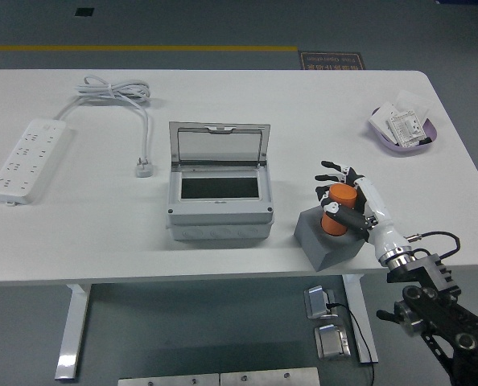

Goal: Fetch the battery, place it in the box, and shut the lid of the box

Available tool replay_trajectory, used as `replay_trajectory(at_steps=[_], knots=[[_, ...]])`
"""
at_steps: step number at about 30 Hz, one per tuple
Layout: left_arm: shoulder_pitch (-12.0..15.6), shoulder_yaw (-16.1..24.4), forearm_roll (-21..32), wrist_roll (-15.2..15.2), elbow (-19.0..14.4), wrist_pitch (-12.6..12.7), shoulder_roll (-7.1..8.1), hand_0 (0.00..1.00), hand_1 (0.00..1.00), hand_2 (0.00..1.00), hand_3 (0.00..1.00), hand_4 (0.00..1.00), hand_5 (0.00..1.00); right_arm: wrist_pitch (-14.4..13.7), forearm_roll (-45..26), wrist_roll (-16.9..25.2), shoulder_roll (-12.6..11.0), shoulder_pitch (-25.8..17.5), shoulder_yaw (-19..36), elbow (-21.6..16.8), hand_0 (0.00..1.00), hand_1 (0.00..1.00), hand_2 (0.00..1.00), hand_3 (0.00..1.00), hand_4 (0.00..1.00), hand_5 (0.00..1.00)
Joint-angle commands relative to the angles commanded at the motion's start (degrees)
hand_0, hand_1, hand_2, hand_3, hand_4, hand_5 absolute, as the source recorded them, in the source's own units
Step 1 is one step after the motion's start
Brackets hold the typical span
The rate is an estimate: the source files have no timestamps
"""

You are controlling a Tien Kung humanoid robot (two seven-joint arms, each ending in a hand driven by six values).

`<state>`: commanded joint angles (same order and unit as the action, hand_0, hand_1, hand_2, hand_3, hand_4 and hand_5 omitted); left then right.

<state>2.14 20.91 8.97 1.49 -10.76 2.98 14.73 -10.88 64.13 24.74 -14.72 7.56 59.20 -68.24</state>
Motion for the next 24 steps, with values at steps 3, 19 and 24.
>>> replay_trajectory(at_steps=[3,19,24], knots=[[0.05,-0.06,0.04,0.00,0.00,0.01,0.04,0.651,0.702,0.652,0.638,0.695,0.236,-0.08,-0.02,0.07,0.03,0.03,-0.06,0.06,0.295,0.396,0.481,0.634,0.032,0.002],[0.13,-1.05,0.69,-0.14,0.06,0.21,0.40,0.650,0.702,0.654,0.641,0.698,0.242,-0.87,0.80,0.47,-0.22,1.83,-0.61,0.13,0.282,0.381,0.477,0.606,0.002,0.002],[0.01,-1.51,1.19,-0.21,0.09,0.24,0.45,0.650,0.703,0.655,0.644,0.702,0.245,-1.06,1.59,-0.19,-1.00,3.26,-0.75,-0.70,0.286,0.388,0.488,0.608,0.002,0.002]])
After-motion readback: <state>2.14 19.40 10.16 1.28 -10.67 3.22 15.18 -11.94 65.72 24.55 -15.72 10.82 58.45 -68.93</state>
